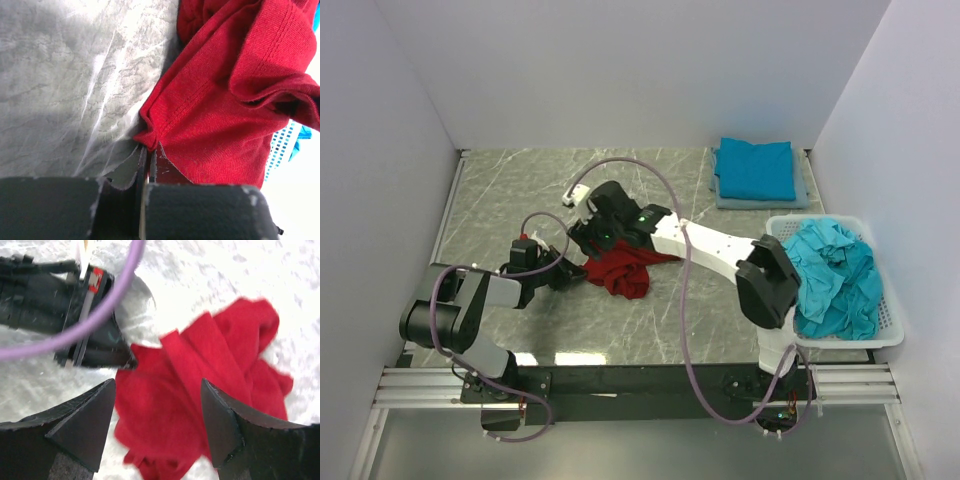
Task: Fold and stack the t-shirts
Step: Flatten the tshirt out
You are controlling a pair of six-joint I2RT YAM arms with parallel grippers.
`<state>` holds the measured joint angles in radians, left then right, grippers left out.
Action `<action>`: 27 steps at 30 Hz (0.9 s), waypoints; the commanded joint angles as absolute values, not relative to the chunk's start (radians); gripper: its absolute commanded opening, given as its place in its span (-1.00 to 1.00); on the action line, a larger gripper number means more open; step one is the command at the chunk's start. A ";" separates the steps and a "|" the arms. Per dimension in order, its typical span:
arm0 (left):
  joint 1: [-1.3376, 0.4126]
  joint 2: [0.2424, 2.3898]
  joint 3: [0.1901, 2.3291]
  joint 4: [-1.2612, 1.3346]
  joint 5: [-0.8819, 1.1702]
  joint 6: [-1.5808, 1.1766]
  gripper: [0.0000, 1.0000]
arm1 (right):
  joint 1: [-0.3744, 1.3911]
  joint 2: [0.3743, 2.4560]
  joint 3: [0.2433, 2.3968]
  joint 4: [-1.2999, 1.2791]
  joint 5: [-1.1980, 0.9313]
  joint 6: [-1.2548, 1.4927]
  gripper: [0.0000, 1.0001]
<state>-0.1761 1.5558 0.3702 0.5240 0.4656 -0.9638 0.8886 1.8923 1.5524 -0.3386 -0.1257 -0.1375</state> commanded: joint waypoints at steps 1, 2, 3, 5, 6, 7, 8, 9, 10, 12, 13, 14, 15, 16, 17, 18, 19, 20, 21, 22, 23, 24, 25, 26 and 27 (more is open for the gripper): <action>-0.178 1.566 0.384 0.502 0.459 -0.943 -0.99 | 0.888 1.966 1.676 -0.370 -0.143 -0.258 0.50; -0.178 1.563 0.383 0.502 0.457 -0.946 -0.99 | 0.888 1.988 1.696 -0.376 -0.144 -0.265 0.50; -0.178 1.559 0.380 0.502 0.453 -0.945 -0.99 | 0.888 2.029 1.718 -0.383 -0.140 -0.270 0.49; -0.178 1.543 0.379 0.496 0.446 -0.946 -0.99 | 0.890 2.072 1.773 -0.403 -0.111 -0.268 0.46; -0.178 1.537 0.380 0.480 0.434 -0.942 -0.99 | 0.888 2.104 1.785 -0.405 -0.106 -0.265 0.42; -0.178 1.525 0.382 0.473 0.430 -0.942 -0.99 | 0.888 2.117 1.799 -0.403 -0.106 -0.264 0.40; -0.178 1.519 0.383 0.463 0.422 -0.940 -0.99 | 0.888 2.124 1.799 -0.396 -0.091 -0.261 0.34; -0.178 1.513 0.385 0.456 0.414 -0.936 -0.99 | 0.890 2.131 1.793 -0.381 -0.077 -0.246 0.22; -0.178 1.502 0.388 0.439 0.404 -0.933 -0.99 | 0.888 2.131 1.777 -0.347 -0.066 -0.235 -0.07; -0.178 1.490 0.393 0.425 0.391 -0.931 -0.99 | 0.888 2.105 1.747 -0.296 -0.016 -0.189 -0.86; -0.178 1.477 0.397 0.408 0.377 -0.928 -0.99 | 0.890 2.088 1.715 -0.255 -0.005 -0.177 -1.00; -0.179 1.467 0.399 0.400 0.370 -0.927 -0.99 | 0.888 2.066 1.695 -0.232 -0.002 -0.166 -1.00; -0.178 1.457 0.406 0.390 0.359 -0.923 -0.99 | 0.887 2.015 1.672 -0.204 0.023 -0.147 -1.00; -0.178 1.431 0.413 0.377 0.348 -0.917 -0.99 | 0.888 1.985 1.626 -0.155 0.043 -0.138 -1.00; -0.178 1.415 0.422 0.324 0.306 -0.911 -0.99 | 0.887 1.956 1.608 -0.137 0.067 -0.130 -1.00; -0.178 1.396 0.448 0.290 0.279 -0.894 -0.99 | 0.885 1.901 1.592 -0.124 0.131 -0.111 -1.00; -0.178 1.352 0.462 0.258 0.253 -0.885 -0.99 | 0.882 1.875 1.563 -0.109 0.158 -0.100 -1.00; -0.178 1.326 0.474 0.197 0.201 -0.876 -0.99 | 0.876 1.820 1.548 -0.106 0.176 -0.075 -1.00; -0.178 1.268 0.495 0.172 0.178 -0.865 -0.99 | 0.871 1.789 1.531 -0.095 0.219 -0.065 -1.00; -0.178 1.238 0.508 0.141 0.148 -0.861 -0.99 | 0.868 1.758 1.488 -0.091 0.235 -0.055 -1.00; -0.178 1.206 0.520 0.097 0.094 -0.856 -0.99 | 0.862 1.691 1.464 -0.083 0.251 -0.043 -1.00; -0.178 1.174 0.546 0.071 0.062 -0.847 -0.99 | 0.855 1.657 1.438 -0.074 0.267 -0.041 -1.00; -0.178 1.113 0.558 0.048 0.034 -0.842 -0.99 | 0.850 1.623 1.390 -0.061 0.302 -0.040 -1.00; -0.178 1.080 0.574 0.022 0.003 -0.839 -0.99 | 0.844 1.590 1.369 -0.054 0.322 -0.037 -1.00; -0.178 1.050 0.601 -0.029 -0.053 -0.835 -0.99 | 0.838 1.522 1.347 -0.046 0.343 -0.029 -1.00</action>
<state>-0.1772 1.1450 0.5217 0.0940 0.1242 -0.8791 0.8593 1.6600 1.4021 -0.1360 0.2192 -0.0711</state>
